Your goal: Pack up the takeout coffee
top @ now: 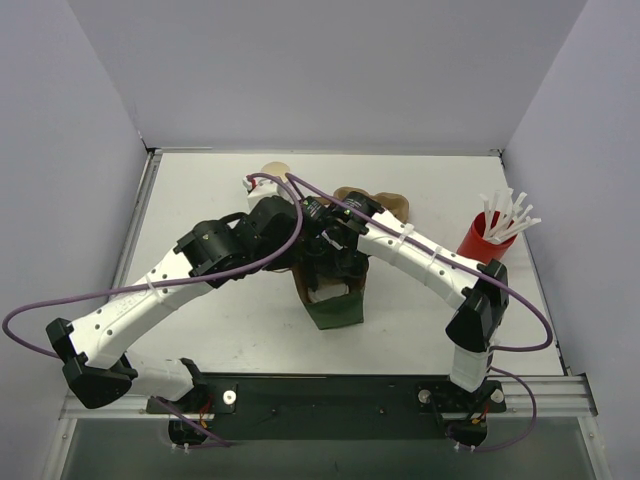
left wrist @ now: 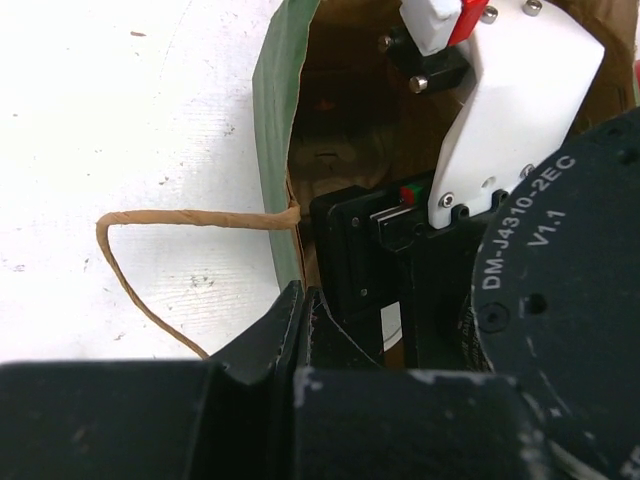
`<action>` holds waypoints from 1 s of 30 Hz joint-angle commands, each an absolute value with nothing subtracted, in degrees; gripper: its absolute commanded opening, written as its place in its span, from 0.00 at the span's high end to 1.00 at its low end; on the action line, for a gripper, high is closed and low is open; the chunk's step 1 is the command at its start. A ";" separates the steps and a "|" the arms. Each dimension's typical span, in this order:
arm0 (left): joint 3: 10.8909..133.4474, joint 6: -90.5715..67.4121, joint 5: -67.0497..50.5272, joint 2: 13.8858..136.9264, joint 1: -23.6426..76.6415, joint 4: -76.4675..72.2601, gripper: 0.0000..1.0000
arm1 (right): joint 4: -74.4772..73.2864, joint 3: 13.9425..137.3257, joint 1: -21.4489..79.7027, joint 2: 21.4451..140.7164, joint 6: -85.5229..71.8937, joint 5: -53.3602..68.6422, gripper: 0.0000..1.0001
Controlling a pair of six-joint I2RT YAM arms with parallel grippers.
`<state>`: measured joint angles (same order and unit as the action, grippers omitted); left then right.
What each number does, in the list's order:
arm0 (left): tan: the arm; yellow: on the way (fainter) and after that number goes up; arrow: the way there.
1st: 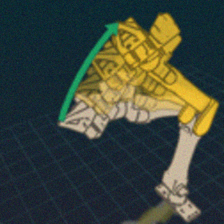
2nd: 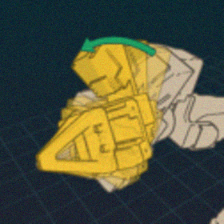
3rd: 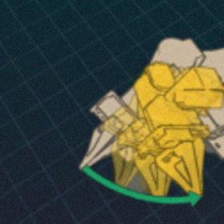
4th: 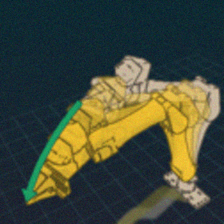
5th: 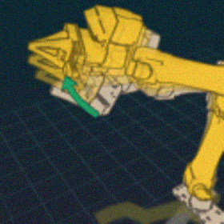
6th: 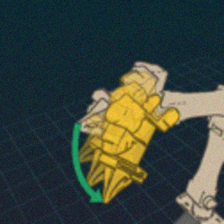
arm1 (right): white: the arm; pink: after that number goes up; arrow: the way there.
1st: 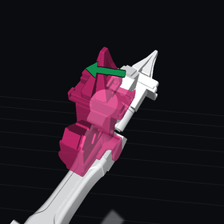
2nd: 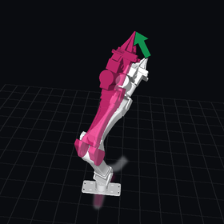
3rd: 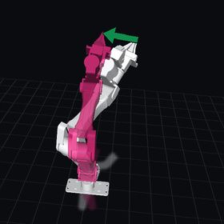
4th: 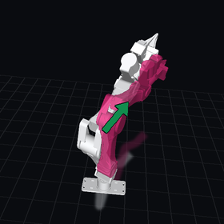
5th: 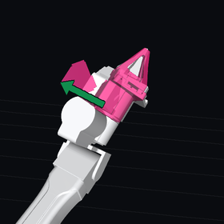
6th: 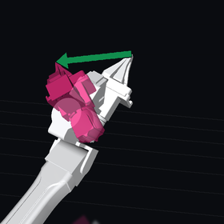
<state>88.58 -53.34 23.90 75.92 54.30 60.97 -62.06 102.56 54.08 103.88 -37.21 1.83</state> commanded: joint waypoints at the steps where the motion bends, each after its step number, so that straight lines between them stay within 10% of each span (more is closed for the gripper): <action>1: 88.95 -55.19 26.37 74.44 53.44 60.82 1.00 | -65.57 105.90 54.05 102.22 -36.12 0.18 0.69; 30: 93.34 -51.06 21.63 74.27 51.15 56.87 1.00 | -62.67 103.80 56.16 104.85 -33.40 6.94 0.70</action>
